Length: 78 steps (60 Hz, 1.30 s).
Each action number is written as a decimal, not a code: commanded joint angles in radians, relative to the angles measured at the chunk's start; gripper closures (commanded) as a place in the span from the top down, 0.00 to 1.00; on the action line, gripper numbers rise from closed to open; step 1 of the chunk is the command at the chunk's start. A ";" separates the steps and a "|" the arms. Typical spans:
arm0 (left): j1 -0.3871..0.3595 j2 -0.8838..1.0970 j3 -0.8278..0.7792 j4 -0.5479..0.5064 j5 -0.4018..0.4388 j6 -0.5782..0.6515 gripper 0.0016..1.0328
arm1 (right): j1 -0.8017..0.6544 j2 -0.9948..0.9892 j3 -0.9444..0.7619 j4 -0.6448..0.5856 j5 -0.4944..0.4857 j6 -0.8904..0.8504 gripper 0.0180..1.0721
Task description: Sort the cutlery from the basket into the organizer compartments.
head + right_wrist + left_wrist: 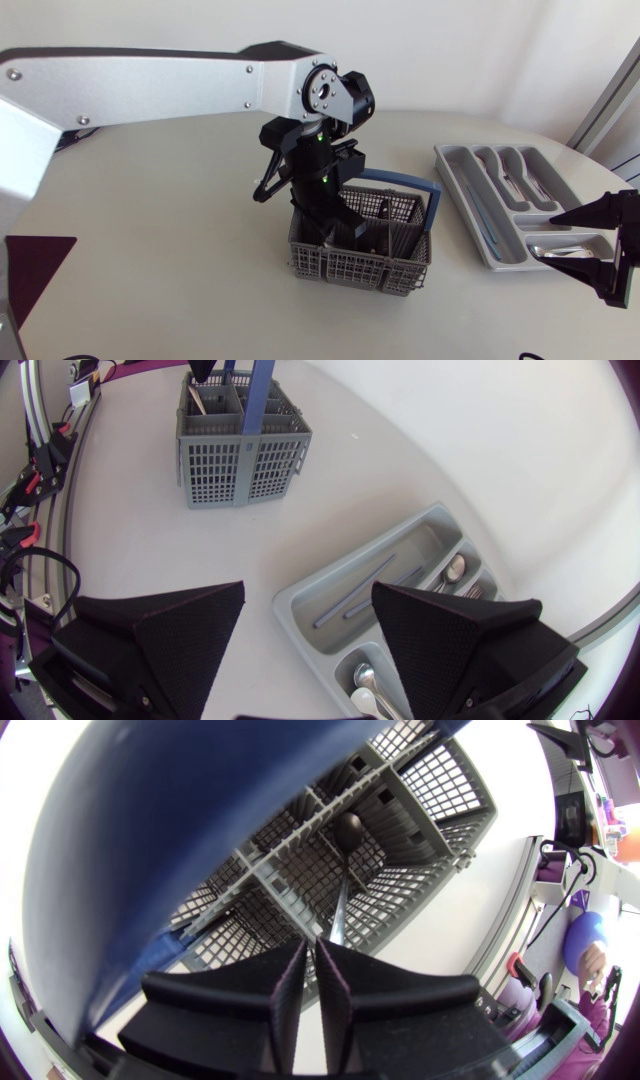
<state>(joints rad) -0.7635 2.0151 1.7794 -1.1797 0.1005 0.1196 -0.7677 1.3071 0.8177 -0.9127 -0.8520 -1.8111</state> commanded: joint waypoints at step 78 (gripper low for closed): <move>-0.010 0.099 0.005 -0.101 0.107 -0.066 0.24 | -0.018 -0.023 -0.026 -0.002 -0.001 -0.039 0.87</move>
<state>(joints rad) -0.7574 2.0460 1.8133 -1.2579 0.1799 0.0788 -0.7807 1.2957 0.8169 -0.9127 -0.8520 -1.8225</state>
